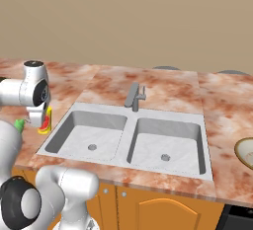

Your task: Remove the corn and garlic from the sink. Then move the bowl and cup from the counter to the sink for washing.

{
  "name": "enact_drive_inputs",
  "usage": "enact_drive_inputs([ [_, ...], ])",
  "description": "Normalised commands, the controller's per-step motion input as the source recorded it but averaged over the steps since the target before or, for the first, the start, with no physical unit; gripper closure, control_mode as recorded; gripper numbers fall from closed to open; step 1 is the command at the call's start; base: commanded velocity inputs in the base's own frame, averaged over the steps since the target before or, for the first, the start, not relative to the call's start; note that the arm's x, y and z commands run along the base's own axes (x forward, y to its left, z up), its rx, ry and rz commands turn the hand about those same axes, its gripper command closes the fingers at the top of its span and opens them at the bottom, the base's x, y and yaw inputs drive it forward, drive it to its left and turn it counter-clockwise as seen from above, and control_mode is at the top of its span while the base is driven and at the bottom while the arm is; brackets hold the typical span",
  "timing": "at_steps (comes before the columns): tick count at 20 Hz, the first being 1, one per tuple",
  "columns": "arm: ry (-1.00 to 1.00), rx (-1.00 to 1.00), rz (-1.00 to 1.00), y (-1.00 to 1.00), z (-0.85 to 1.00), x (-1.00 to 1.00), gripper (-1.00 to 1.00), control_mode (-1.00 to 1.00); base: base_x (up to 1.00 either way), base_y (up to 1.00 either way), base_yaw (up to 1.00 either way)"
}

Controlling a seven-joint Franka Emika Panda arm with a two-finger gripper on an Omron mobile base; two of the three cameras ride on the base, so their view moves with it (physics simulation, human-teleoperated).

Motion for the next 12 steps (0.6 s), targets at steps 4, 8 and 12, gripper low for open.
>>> enact_drive_inputs([
  [4,0.0,0.0,0.01,-0.4,0.02,0.0,1.0,-1.0,0.0,0.0,0.0],
  [8,0.0,0.0,0.01,-0.42,0.02,0.0,1.0,-1.0,0.0,0.0,0.0],
  [12,0.0,0.0,0.06,-0.42,0.01,-0.01,1.0,-1.0,0.0,0.0,0.0],
])
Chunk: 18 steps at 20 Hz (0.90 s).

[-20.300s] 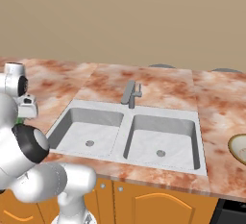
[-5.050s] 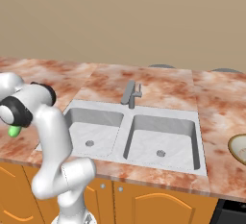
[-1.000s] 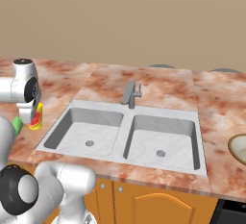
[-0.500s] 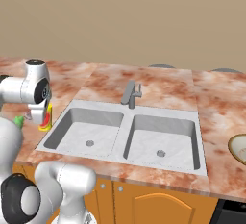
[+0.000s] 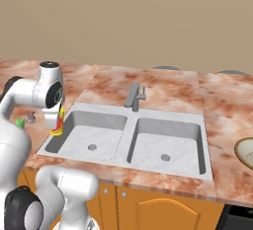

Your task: Remove the corn and garlic from the sink. Then move the bowl and cup from the counter to the sink for washing.

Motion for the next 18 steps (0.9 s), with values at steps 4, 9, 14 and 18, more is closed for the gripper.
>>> enact_drive_inputs([
  [4,0.0,0.0,0.06,-0.4,0.0,-0.01,1.0,-1.0,0.0,0.0,0.0],
  [9,0.0,0.0,0.1,-0.41,0.0,-0.03,1.0,-1.0,0.0,0.0,0.0],
  [14,-0.04,0.0,0.11,-0.36,0.0,-0.07,1.0,-1.0,0.0,0.0,0.0],
  [18,-0.1,-0.03,0.11,-0.31,0.0,-0.12,1.0,-1.0,0.0,0.0,0.0],
])
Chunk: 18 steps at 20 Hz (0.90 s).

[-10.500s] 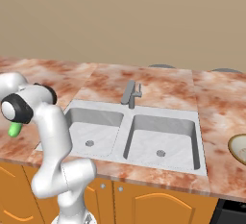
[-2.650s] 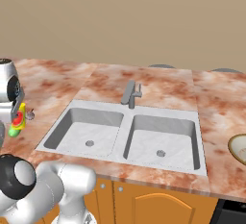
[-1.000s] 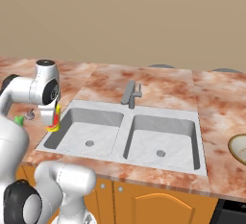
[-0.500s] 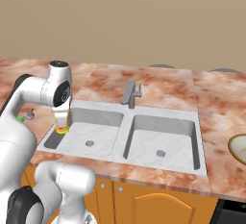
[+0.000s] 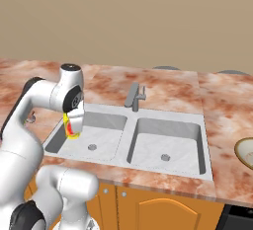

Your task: Remove the corn and garlic from the sink. Then move the bowl and cup from the counter to the sink for washing.

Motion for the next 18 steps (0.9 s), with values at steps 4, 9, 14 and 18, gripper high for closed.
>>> enact_drive_inputs([
  [4,-0.08,-0.03,0.09,-0.39,0.0,-0.11,1.0,-1.0,0.0,0.0,0.0],
  [9,-0.03,-0.04,0.09,-0.41,0.0,-0.1,1.0,-1.0,0.0,0.0,0.0],
  [14,0.0,-0.04,0.1,-0.45,0.0,-0.04,1.0,-1.0,0.0,0.0,0.0],
  [18,0.0,-0.05,0.09,-0.46,0.0,-0.04,1.0,-1.0,0.0,0.0,0.0],
])
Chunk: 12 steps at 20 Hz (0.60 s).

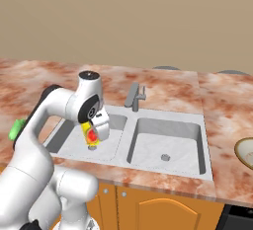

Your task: Remove the corn and garlic from the sink. Then move the bowl and cup from the counter to the sink for washing.

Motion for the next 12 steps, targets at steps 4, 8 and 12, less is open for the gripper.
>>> enact_drive_inputs([
  [4,0.0,-0.05,0.08,-0.46,0.0,-0.03,1.0,-1.0,0.0,0.0,0.0],
  [8,0.0,-0.03,0.06,-0.46,0.0,0.0,1.0,-1.0,0.0,0.0,0.0],
  [12,0.0,-0.01,0.04,-0.46,0.0,0.0,1.0,-1.0,0.0,0.0,0.0],
])
